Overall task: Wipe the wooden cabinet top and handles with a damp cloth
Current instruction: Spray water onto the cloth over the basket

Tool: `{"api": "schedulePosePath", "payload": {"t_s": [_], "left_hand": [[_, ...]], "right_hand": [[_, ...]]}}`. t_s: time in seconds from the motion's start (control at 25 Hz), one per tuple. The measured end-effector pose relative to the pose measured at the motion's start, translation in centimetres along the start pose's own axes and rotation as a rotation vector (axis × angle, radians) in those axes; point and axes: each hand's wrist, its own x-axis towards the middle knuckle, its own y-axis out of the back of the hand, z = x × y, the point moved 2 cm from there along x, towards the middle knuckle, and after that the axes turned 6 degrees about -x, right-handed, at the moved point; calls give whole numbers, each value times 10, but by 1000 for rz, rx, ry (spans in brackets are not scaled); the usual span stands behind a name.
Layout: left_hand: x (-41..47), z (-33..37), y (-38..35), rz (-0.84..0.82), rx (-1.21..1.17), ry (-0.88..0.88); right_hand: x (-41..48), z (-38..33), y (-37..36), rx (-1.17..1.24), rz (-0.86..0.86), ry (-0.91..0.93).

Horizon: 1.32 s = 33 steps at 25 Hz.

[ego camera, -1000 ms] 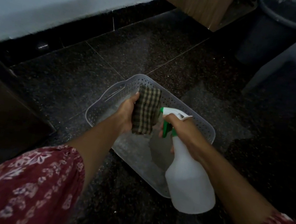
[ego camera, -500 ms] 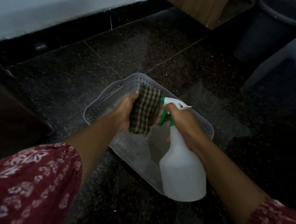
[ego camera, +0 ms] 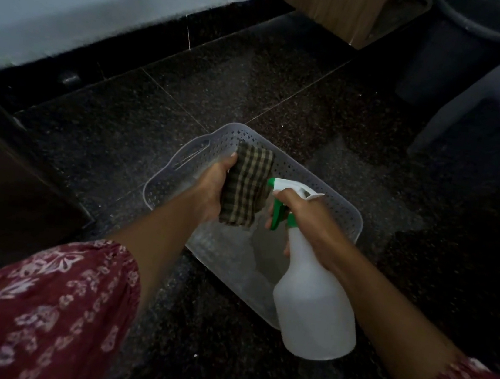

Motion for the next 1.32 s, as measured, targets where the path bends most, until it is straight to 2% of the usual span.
{"api": "schedulePosePath", "payload": {"t_s": [0.08, 0.24, 0.36, 0.44, 0.56, 0.72, 0.92, 1.08, 1.24, 1.32], "left_hand": [[0, -1, -1, 10, 21, -2], [-4, 0, -7, 8, 17, -2], [-3, 0, -8, 16, -2, -9], [-3, -1, -8, 35, 12, -19], [-3, -2, -8, 33, 9, -20], [-5, -2, -9, -8, -9, 5], [-8, -4, -11, -11, -10, 11], [-8, -4, -9, -5, 22, 8], [-4, 0, -6, 44, 17, -21], [-3, 1, -6, 45, 22, -28]], "right_hand": [[-1, 1, -1, 55, -55, 3], [3, 6, -1, -29, 19, 16], [1, 4, -4, 29, -60, -40], [3, 4, -6, -27, -90, -43], [3, 4, -4, -72, -51, -14], [0, 0, 1, 30, -39, -61], [0, -5, 6, 17, 111, 8], [-1, -4, 4, 16, 48, -14], [-2, 0, 10, 36, 157, -33], [-2, -2, 8, 80, 85, -1]]}}
